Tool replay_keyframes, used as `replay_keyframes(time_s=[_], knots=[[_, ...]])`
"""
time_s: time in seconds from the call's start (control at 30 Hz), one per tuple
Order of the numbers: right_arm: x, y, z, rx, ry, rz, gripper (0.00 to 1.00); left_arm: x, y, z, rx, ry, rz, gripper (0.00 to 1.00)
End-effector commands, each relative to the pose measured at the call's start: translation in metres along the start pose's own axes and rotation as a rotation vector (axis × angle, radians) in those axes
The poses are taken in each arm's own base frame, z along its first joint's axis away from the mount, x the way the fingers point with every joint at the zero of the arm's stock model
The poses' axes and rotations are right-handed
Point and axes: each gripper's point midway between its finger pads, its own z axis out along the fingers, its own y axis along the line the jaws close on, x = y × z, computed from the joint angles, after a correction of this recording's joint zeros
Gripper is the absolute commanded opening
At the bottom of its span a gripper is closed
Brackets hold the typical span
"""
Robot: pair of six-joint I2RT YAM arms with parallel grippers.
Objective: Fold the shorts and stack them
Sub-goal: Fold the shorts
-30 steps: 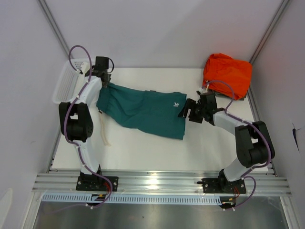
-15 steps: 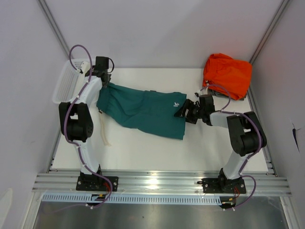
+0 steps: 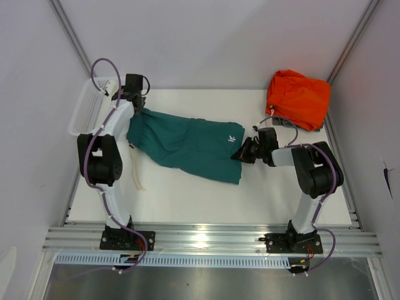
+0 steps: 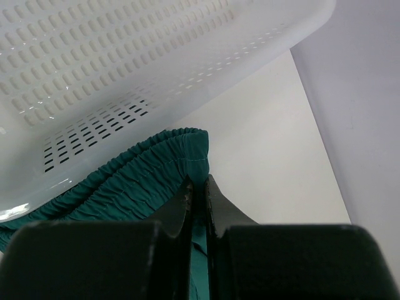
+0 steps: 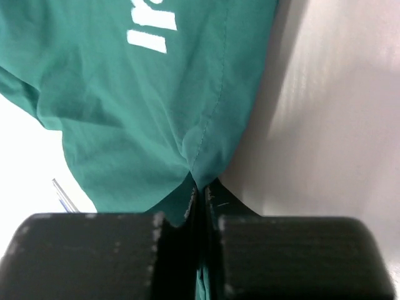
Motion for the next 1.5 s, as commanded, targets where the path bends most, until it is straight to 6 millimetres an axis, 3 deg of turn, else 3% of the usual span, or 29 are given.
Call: replay_keyframes(time_s=[0.0, 0.23, 0.3, 0.33, 0.37, 0.43, 0.67, 0.83, 0.87, 0.9, 1.0, 1.07, 1.1, 1.17, 1.2, 1.3, 1.47], knots=[[0.005, -0.014, -0.008, 0.062, -0.002, 0.0, 0.0, -0.021, -0.024, -0.012, 0.066, -0.062, -0.02, 0.0], [0.009, -0.036, -0.051, 0.21, -0.042, -0.03, 0.0, 0.001, -0.031, -0.017, 0.077, -0.036, 0.021, 0.0], [0.021, -0.047, -0.063, 0.242, -0.034, -0.023, 0.0, 0.009, -0.035, -0.019, 0.084, -0.03, 0.031, 0.0], [0.016, -0.043, -0.073, 0.227, -0.064, -0.028, 0.0, 0.012, -0.034, -0.018, 0.081, -0.025, 0.038, 0.0], [0.028, -0.05, -0.078, 0.248, -0.037, -0.009, 0.0, 0.016, -0.035, -0.017, 0.081, -0.021, 0.041, 0.0], [0.031, -0.048, -0.088, 0.258, -0.041, -0.014, 0.0, 0.021, -0.037, -0.018, 0.086, -0.018, 0.048, 0.0], [0.041, -0.051, -0.105, 0.287, -0.04, -0.028, 0.0, 0.036, -0.049, -0.008, 0.084, 0.005, 0.075, 0.0], [0.042, -0.055, -0.103, 0.3, -0.032, -0.032, 0.0, 0.054, -0.051, 0.008, 0.075, 0.043, 0.112, 0.0], [0.043, -0.057, -0.102, 0.304, -0.026, -0.027, 0.0, 0.053, -0.058, 0.008, 0.087, 0.042, 0.111, 0.03], [0.043, -0.059, -0.099, 0.304, -0.022, -0.028, 0.0, 0.056, -0.058, 0.012, 0.087, 0.048, 0.133, 0.12], [0.042, -0.06, -0.096, 0.3, -0.02, -0.027, 0.0, 0.065, -0.063, 0.023, 0.094, 0.066, 0.172, 0.23], [0.043, -0.061, -0.095, 0.3, -0.018, -0.024, 0.01, 0.073, -0.067, 0.031, 0.112, 0.081, 0.198, 0.37], [0.043, -0.061, -0.094, 0.298, -0.016, -0.027, 0.1, 0.073, -0.071, 0.032, 0.122, 0.082, 0.217, 0.61], [0.043, -0.061, -0.094, 0.299, -0.014, -0.026, 0.28, 0.074, -0.068, 0.036, 0.096, 0.083, 0.238, 0.91], [0.043, -0.062, -0.095, 0.306, -0.016, -0.027, 0.45, 0.068, -0.072, 0.034, 0.096, 0.071, 0.235, 0.99], [0.034, -0.058, -0.1, 0.32, -0.039, -0.044, 0.61, 0.055, -0.074, 0.023, 0.095, 0.05, 0.26, 0.99], [0.012, -0.053, -0.11, 0.371, -0.087, -0.077, 0.67, 0.034, -0.077, -0.002, 0.117, 0.029, 0.29, 0.99]])
